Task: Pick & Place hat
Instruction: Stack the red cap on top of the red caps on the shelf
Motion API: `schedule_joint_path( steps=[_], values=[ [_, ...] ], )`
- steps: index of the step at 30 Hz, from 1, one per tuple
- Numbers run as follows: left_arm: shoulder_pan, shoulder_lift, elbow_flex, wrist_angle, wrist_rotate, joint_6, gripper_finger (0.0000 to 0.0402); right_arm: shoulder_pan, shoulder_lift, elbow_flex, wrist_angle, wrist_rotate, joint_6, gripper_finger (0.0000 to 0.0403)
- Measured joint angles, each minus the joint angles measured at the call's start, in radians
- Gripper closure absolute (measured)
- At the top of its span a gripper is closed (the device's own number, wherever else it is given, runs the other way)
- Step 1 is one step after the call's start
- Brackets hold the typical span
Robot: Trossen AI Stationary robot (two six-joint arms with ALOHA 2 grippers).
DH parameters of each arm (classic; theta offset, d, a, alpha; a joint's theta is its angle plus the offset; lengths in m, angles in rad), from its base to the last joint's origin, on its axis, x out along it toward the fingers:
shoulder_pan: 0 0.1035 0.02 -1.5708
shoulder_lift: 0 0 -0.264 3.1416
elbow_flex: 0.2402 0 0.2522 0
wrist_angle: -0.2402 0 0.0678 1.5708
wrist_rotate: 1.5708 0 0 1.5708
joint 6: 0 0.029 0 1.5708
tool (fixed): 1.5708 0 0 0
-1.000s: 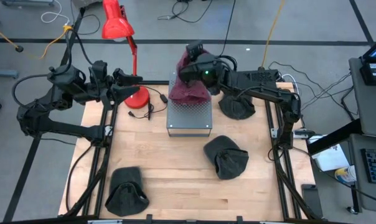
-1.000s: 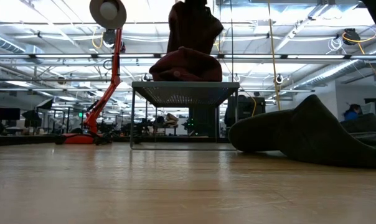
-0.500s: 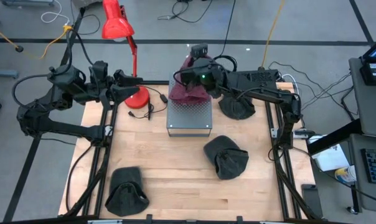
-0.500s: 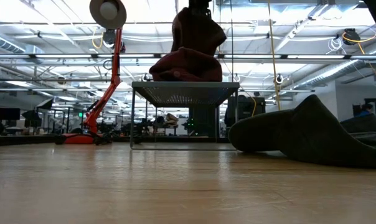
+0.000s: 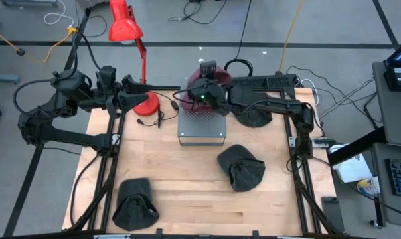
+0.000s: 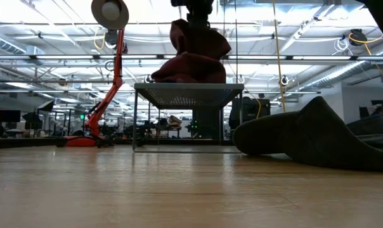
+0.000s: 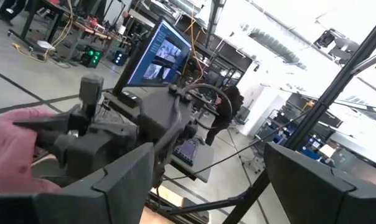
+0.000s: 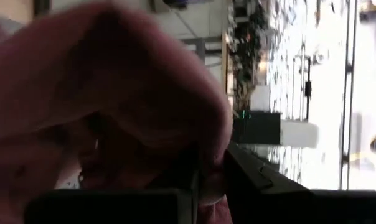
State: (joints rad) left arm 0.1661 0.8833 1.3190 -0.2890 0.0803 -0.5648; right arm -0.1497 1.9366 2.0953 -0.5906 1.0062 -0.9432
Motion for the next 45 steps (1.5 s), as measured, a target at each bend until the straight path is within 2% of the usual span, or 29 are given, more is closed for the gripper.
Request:
schedule_joint_path(
  steps=[5,14,18,22,24,26,30,38,45],
  values=[
    [0.000,0.002,0.000,0.000,0.000,-0.003,0.0091,-0.018,-0.006,0.001,0.086,0.112,0.042,0.0365],
    [0.000,0.033,0.000,0.002,0.064,-0.017,0.0091,-0.007,-0.004,0.001,0.147,0.172,0.071,0.0365],
    [0.000,0.049,0.000,0.001,0.104,-0.018,0.0091,0.015,-0.004,0.001,0.123,0.162,0.124,0.0365],
    [0.000,0.059,0.000,0.001,0.104,-0.020,0.0091,0.031,-0.004,0.001,0.083,0.042,0.194,0.0365],
    [0.001,0.060,0.000,0.001,0.097,-0.018,0.0091,0.033,-0.004,0.001,0.081,-0.027,0.260,0.0365],
    [0.004,0.057,0.000,0.001,0.086,-0.017,0.0091,0.027,-0.004,0.001,0.091,-0.045,0.317,0.0365],
    [0.005,0.047,0.000,0.003,0.062,-0.017,0.0091,-0.003,-0.004,0.001,0.117,-0.040,0.477,0.0365],
    [0.004,0.020,0.000,0.002,0.041,-0.019,0.0091,-0.026,-0.004,0.001,0.145,0.013,0.935,0.0365],
    [0.003,0.013,0.000,0.002,0.051,-0.020,0.0091,-0.040,-0.004,-0.001,0.217,0.049,1.174,0.0365]
  ],
)
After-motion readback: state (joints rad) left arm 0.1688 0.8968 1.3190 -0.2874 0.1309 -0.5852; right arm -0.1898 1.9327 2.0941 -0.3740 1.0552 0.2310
